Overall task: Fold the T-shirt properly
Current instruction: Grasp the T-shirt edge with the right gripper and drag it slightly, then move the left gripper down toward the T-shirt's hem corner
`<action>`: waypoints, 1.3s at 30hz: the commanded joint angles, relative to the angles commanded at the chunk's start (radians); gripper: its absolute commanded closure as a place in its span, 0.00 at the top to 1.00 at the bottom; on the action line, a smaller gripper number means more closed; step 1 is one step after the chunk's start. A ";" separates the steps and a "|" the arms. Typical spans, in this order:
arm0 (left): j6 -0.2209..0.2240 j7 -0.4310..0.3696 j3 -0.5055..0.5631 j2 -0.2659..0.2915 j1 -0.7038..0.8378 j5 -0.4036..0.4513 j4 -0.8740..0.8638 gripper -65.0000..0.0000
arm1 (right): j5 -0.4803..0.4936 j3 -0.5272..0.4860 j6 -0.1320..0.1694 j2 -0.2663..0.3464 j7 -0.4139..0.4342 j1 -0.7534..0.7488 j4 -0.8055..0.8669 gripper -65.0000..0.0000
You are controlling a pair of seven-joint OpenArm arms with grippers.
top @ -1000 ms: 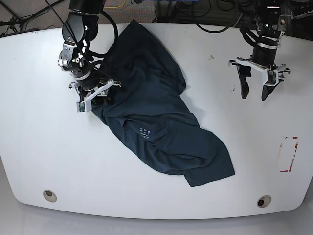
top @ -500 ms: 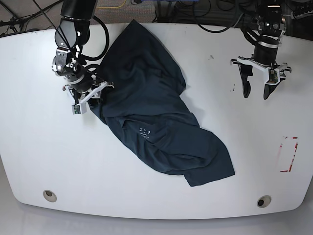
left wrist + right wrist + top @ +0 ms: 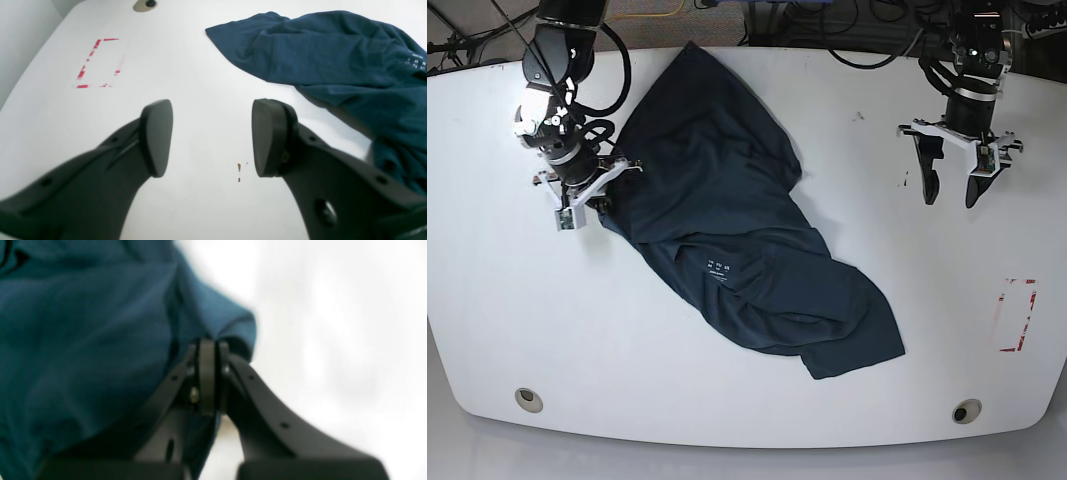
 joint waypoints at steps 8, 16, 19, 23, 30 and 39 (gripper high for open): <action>-0.001 -0.012 -0.001 0.005 0.004 -0.002 0.000 0.53 | -0.006 0.043 -0.002 0.002 0.000 -0.055 0.140 0.00; 0.000 -0.013 0.001 0.008 -0.005 -0.002 -0.013 0.54 | -0.002 0.041 0.002 -0.014 -0.003 -0.083 0.144 0.00; 0.002 -0.007 0.004 0.012 -0.019 -0.002 -0.040 0.55 | 0.001 0.025 -0.001 -0.020 -0.008 -0.101 0.130 0.00; -0.002 0.012 0.005 0.021 -0.042 -0.004 -0.080 0.57 | -0.003 0.012 -0.003 -0.019 -0.014 -0.108 0.111 0.00; -0.043 0.078 0.018 0.023 -0.064 -0.002 -0.155 0.70 | -0.003 0.003 -0.001 -0.008 -0.017 -0.115 0.080 0.00; -0.151 0.037 0.047 0.016 -0.030 -0.003 -0.129 0.59 | 0.002 0.020 0.004 0.011 -0.022 -0.100 0.091 0.00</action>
